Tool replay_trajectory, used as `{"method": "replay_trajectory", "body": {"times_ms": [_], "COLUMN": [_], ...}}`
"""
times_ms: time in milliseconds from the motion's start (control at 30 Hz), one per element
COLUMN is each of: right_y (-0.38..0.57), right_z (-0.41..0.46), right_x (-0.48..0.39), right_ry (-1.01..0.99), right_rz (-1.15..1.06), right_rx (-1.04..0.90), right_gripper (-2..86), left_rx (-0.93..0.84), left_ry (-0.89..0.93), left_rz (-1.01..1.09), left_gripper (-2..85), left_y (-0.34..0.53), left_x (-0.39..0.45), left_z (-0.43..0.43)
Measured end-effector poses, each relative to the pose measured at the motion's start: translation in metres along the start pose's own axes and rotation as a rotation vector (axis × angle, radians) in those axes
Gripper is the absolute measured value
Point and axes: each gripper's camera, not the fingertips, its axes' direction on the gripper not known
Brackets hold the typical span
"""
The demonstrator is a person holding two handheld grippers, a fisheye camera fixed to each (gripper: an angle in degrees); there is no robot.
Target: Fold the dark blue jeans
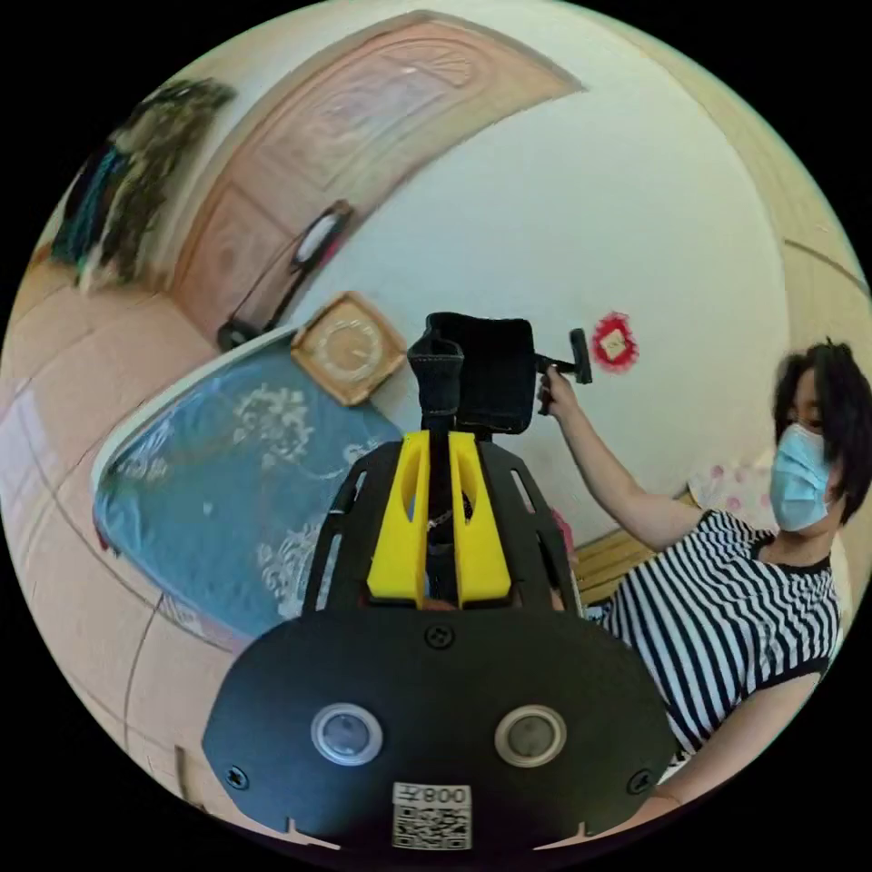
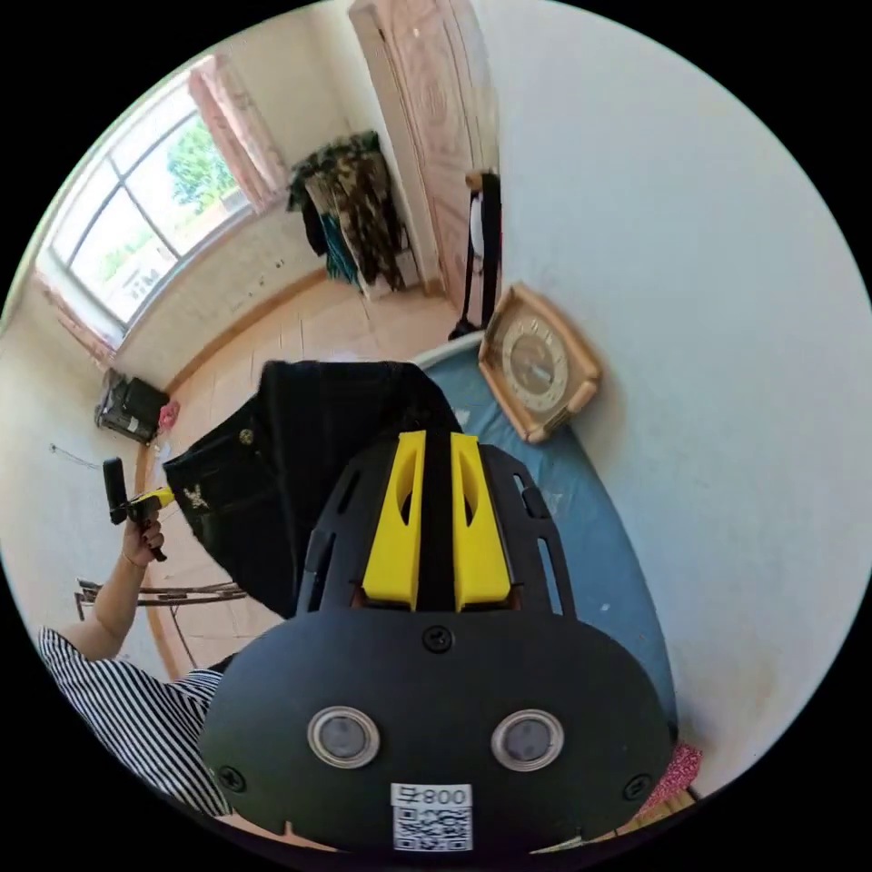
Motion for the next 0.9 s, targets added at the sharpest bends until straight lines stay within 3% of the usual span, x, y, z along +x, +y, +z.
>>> {"method": "replay_trajectory", "body": {"times_ms": [67, 133, 233, 367, 500, 700, 900], "right_y": [-0.024, -0.020, 0.010, 0.095, 0.179, 0.306, 0.429], "right_z": [0.093, 0.141, 0.179, 0.210, 0.210, 0.169, 0.111], "right_x": [0.017, 0.030, 0.061, 0.122, 0.169, 0.222, 0.259], "right_ry": [-0.017, -0.043, -0.154, -0.254, -0.326, -0.438, -0.472], "right_rz": [0.072, 0.101, 0.120, 0.260, 0.473, 0.878, 1.303], "right_rx": [-0.261, -0.390, -0.444, -0.584, -0.663, -0.608, -0.412], "right_gripper": [6.8, 6.8, 6.1, 4.5, 4.1, 5.4, 7.6], "left_rx": [-0.017, -0.053, -0.073, -0.236, -0.393, -0.763, -1.081], "left_ry": [-0.090, -0.152, -0.150, -0.123, -0.088, -0.037, -0.058], "left_rz": [-0.335, -0.554, -0.719, -0.869, -0.861, -0.609, -0.535], "left_gripper": [4.8, 4.9, 4.8, 4.9, 5.2, 5.7, 7.2], "left_y": [0.001, 0.011, 0.018, -0.003, -0.058, -0.173, -0.217], "left_x": [-0.097, -0.148, -0.187, -0.219, -0.243, -0.255, -0.259], "left_z": [0.008, 0.012, 0.023, 0.073, 0.135, 0.261, 0.360]}}
